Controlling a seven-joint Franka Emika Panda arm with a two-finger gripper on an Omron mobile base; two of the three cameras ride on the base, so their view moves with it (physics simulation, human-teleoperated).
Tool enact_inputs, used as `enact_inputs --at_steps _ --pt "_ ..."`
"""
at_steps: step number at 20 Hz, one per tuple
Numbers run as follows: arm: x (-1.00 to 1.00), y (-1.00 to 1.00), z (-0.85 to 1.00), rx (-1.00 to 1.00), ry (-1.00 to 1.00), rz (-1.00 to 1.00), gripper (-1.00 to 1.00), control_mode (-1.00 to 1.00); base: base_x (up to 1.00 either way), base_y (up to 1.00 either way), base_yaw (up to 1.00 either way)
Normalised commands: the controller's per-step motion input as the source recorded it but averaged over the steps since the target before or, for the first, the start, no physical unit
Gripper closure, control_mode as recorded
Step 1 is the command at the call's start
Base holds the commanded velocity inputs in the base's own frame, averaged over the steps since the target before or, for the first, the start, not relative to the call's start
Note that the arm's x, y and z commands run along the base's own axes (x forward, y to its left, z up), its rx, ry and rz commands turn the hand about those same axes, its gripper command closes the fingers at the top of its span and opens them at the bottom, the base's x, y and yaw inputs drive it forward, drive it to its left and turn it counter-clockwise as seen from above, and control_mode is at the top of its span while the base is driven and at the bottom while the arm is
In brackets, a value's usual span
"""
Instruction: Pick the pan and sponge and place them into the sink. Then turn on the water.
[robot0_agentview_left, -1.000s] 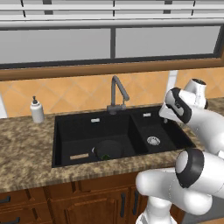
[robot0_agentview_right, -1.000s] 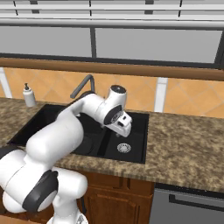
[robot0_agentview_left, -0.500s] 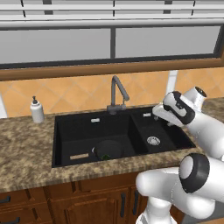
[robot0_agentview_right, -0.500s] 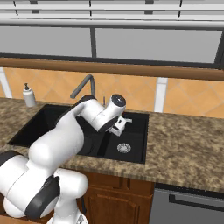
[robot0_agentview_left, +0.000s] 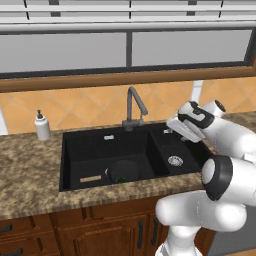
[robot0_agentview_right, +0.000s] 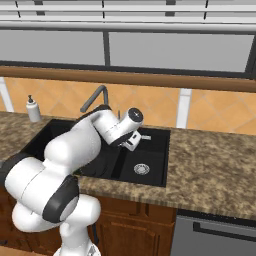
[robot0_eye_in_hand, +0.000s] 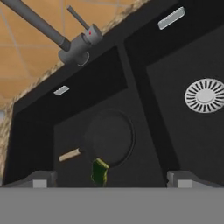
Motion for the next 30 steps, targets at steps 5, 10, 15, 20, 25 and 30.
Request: enact_inputs --at_steps 5,10,15,20,25,30 --pt "0.41 0.07 0.00 0.00 0.00 0.00 -1.00 -1.00 0.00 0.00 0.00" --pt "0.37 0.10 -0.02 0.00 0.00 0.00 -1.00 -1.00 0.00 0.00 0.00" --pt "0.37 0.15 0.00 0.03 0.00 0.00 -1.00 -1.00 0.00 0.00 0.00" --pt "0.29 0.17 -0.12 0.04 0.00 0.00 -1.00 -1.00 0.00 0.00 0.00" --pt "0.21 0.09 -0.21 0.05 -0.02 0.00 -1.00 -1.00 0.00 0.00 0.00" --pt "0.24 0.06 -0.11 0.01 0.00 0.00 -1.00 -1.00 0.00 0.00 0.00"
